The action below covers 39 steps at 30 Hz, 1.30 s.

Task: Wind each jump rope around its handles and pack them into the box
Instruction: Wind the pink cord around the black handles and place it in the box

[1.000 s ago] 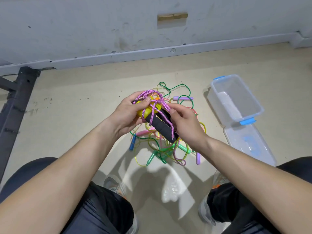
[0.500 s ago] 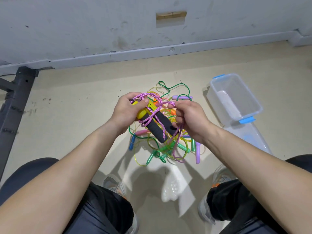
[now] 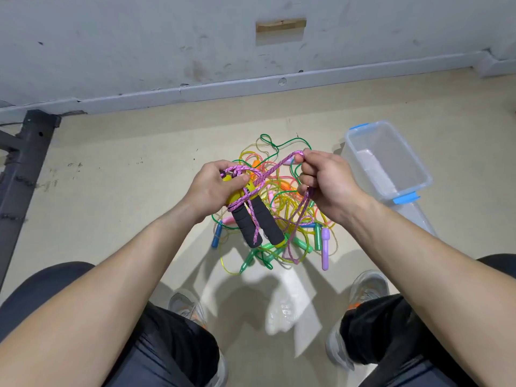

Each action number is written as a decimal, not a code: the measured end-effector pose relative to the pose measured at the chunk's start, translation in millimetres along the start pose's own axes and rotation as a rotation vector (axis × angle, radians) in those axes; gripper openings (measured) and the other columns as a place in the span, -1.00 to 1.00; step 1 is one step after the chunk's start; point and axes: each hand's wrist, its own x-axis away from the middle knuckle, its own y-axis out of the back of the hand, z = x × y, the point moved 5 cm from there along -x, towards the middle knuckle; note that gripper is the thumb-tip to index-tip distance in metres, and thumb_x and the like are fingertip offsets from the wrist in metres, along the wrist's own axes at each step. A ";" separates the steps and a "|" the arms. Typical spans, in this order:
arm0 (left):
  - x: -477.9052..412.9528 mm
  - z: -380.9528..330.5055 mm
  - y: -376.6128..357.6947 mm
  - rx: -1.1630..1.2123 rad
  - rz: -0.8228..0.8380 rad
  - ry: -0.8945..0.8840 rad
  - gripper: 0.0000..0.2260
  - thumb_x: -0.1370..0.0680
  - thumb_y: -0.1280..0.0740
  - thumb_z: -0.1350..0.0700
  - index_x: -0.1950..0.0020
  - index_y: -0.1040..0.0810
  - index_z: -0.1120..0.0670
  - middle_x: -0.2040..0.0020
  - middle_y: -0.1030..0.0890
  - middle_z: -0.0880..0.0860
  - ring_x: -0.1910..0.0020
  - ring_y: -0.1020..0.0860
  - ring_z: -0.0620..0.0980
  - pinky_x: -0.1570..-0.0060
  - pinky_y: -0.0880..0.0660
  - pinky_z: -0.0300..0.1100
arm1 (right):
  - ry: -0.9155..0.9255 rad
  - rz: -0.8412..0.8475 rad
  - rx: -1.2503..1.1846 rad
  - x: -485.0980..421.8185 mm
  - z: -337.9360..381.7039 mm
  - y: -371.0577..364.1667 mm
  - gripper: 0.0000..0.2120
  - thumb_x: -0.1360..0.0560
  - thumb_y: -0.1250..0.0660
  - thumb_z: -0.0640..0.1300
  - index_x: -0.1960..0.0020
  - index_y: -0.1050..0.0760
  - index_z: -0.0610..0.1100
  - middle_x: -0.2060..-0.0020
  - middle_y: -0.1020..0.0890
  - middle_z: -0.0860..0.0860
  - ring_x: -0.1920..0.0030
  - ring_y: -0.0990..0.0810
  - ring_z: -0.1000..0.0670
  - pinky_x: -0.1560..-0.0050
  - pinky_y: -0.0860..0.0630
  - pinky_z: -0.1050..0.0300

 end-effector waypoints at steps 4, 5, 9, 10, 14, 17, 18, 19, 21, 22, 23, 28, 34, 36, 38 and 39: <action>0.5 -3.6 -2.8 -0.002 0.048 0.002 -0.92 -0.56 -0.46 0.10 -0.03 -0.63 0.06 0.14 -0.71 0.02 0.28 -0.68 -0.07 0.27 -0.61 -0.15 | 0.008 -0.039 -0.044 -4.3 1.9 3.9 -0.72 -0.69 -0.12 -0.21 0.17 -0.44 -0.16 0.57 -0.21 0.13 0.58 -0.16 0.14 0.48 -0.23 0.25; 2.1 -6.2 -4.9 0.002 0.073 -0.003 -0.94 -0.57 -0.46 0.10 -0.02 -0.63 0.04 0.16 -0.71 0.00 0.29 -0.67 -0.06 0.27 -0.61 -0.14 | 0.004 -0.049 -0.060 -5.9 3.4 5.6 -0.72 -0.69 -0.12 -0.20 0.18 -0.44 -0.15 0.58 -0.22 0.13 0.57 -0.15 0.14 0.47 -0.22 0.25; 6.8 -18.0 -10.7 0.004 0.168 -0.042 -0.90 -0.57 -0.45 0.12 -0.04 -0.65 0.12 0.22 -0.70 0.00 0.27 -0.65 -0.02 0.22 -0.61 -0.06 | 0.012 -0.109 -0.111 -10.5 15.5 14.0 -0.70 -0.69 -0.11 -0.21 0.21 -0.42 -0.13 0.58 -0.19 0.11 0.58 -0.16 0.13 0.49 -0.24 0.27; 6.5 -19.9 -10.8 0.000 0.180 -0.056 -0.88 -0.57 -0.45 0.11 -0.05 -0.65 0.13 0.20 -0.70 0.02 0.26 -0.65 -0.02 0.19 -0.62 -0.04 | 0.022 -0.116 -0.114 -11.1 17.7 14.8 -0.69 -0.69 -0.10 -0.21 0.21 -0.41 -0.13 0.57 -0.18 0.11 0.58 -0.17 0.13 0.50 -0.25 0.28; 11.1 -17.8 -14.0 -0.026 0.206 -0.096 -0.87 -0.56 -0.46 0.13 -0.04 -0.65 0.16 0.13 -0.69 0.15 0.21 -0.65 -0.02 0.12 -0.61 -0.01 | 0.012 -0.112 -0.057 -14.8 11.0 12.2 -0.68 -0.70 -0.09 -0.17 0.22 -0.38 -0.08 0.51 -0.21 0.08 0.57 -0.16 0.12 0.56 -0.17 0.27; 10.5 -5.7 -14.7 -0.043 0.219 -0.097 -0.89 -0.54 -0.48 0.11 -0.02 -0.68 0.11 0.11 -0.71 0.07 0.16 -0.65 -0.06 -0.01 -0.60 -0.01 | -0.128 -0.051 -0.021 -15.3 -1.7 6.6 -0.65 -0.68 -0.13 -0.05 0.28 -0.26 -0.01 0.53 -0.20 0.10 0.55 -0.09 0.10 0.55 -0.04 0.30; 9.3 -3.0 -15.1 -0.086 0.237 -0.111 -0.87 -0.53 -0.50 0.08 -0.03 -0.69 0.08 0.08 -0.71 0.06 0.11 -0.64 -0.07 -0.07 -0.58 0.00 | -0.175 -0.032 -0.007 -14.4 -4.4 4.9 -0.62 -0.67 -0.17 0.03 0.30 -0.21 0.01 0.52 -0.17 0.10 0.54 -0.07 0.09 0.54 -0.02 0.30; 8.8 -1.4 -17.4 -0.143 0.267 -0.129 -0.84 -0.51 -0.52 0.04 -0.04 -0.69 0.07 0.06 -0.69 0.04 0.08 -0.62 -0.08 -0.10 -0.54 -0.02 | -0.209 -0.015 0.010 -13.7 -6.1 3.1 -0.59 -0.66 -0.21 0.09 0.31 -0.16 0.03 0.51 -0.14 0.09 0.54 -0.05 0.09 0.54 0.00 0.30; 11.4 0.5 -26.4 -0.264 0.330 -0.161 -0.72 -0.48 -0.52 -0.06 -0.10 -0.67 0.06 0.08 -0.64 -0.04 0.04 -0.57 -0.10 -0.05 -0.48 -0.13 | -0.244 -0.013 0.012 -15.0 -7.7 1.6 -0.57 -0.66 -0.21 0.08 0.30 -0.12 0.03 0.52 -0.11 0.08 0.56 -0.04 0.09 0.55 -0.01 0.32; 13.5 0.1 -31.6 -0.314 0.347 -0.181 -0.68 -0.48 -0.51 -0.07 -0.14 -0.66 0.05 0.06 -0.63 -0.07 0.03 -0.56 -0.10 -0.03 -0.44 -0.18 | -0.253 -0.033 -0.013 -16.6 -8.3 1.8 -0.57 -0.67 -0.19 0.03 0.30 -0.10 0.03 0.54 -0.10 0.08 0.58 -0.05 0.10 0.57 -0.02 0.33; 15.2 -0.5 -35.6 -0.366 0.344 -0.204 -0.67 -0.50 -0.51 -0.05 -0.19 -0.64 0.06 0.02 -0.63 -0.08 0.00 -0.56 -0.09 -0.03 -0.42 -0.20 | -0.258 -0.056 -0.049 -17.9 -8.5 1.7 -0.59 -0.68 -0.17 -0.01 0.30 -0.10 0.03 0.56 -0.10 0.09 0.59 -0.04 0.10 0.58 -0.03 0.35; 15.4 -7.5 -33.0 -0.500 0.242 -0.279 -0.72 -0.54 -0.46 -0.01 -0.23 -0.65 0.00 -0.08 -0.68 -0.03 -0.07 -0.60 -0.02 -0.08 -0.48 -0.18 | -0.232 -0.088 -0.175 -18.2 -1.3 -2.3 -0.58 -0.67 -0.14 -0.09 0.33 -0.09 0.02 0.58 -0.10 0.08 0.63 -0.04 0.10 0.63 -0.03 0.35; 12.9 -19.2 -29.6 -0.436 0.143 -0.334 -0.80 -0.55 -0.45 0.01 -0.16 -0.67 -0.03 0.09 -0.63 -0.15 0.14 -0.53 -0.18 0.07 -0.41 -0.25 | -0.184 -0.171 -0.237 -20.3 16.3 9.6 -0.60 -0.64 -0.15 -0.13 0.33 -0.10 0.01 0.56 -0.08 0.07 0.60 -0.02 0.09 0.61 -0.02 0.33; 10.7 -21.3 -25.3 -0.379 0.089 -0.304 -0.86 -0.55 -0.46 0.01 -0.10 -0.67 -0.05 0.08 -0.66 -0.09 0.11 -0.57 -0.09 0.04 -0.46 -0.21 | -0.155 -0.213 -0.232 -18.9 19.2 13.6 -0.62 -0.64 -0.15 -0.13 0.33 -0.13 -0.02 0.56 -0.08 0.06 0.59 -0.02 0.08 0.58 -0.01 0.32; 6.6 -22.8 -14.1 -0.274 -0.033 -0.275 -0.93 -0.54 -0.46 0.03 -0.01 -0.65 -0.08 0.10 -0.68 -0.05 0.11 -0.59 -0.05 0.05 -0.48 -0.20 | -0.133 -0.222 -0.202 -16.1 18.4 12.2 -0.62 -0.64 -0.15 -0.12 0.32 -0.14 -0.02 0.58 -0.11 0.07 0.60 -0.03 0.09 0.56 0.01 0.32; 4.0 -21.6 -8.2 -0.255 -0.102 -0.267 -0.94 -0.55 -0.46 0.05 0.01 -0.63 -0.09 0.11 -0.68 -0.05 0.12 -0.60 -0.06 0.07 -0.49 -0.21 | -0.138 -0.205 -0.167 -12.0 15.0 8.8 -0.62 -0.64 -0.16 -0.10 0.32 -0.14 -0.01 0.58 -0.13 0.08 0.60 -0.05 0.09 0.56 0.00 0.32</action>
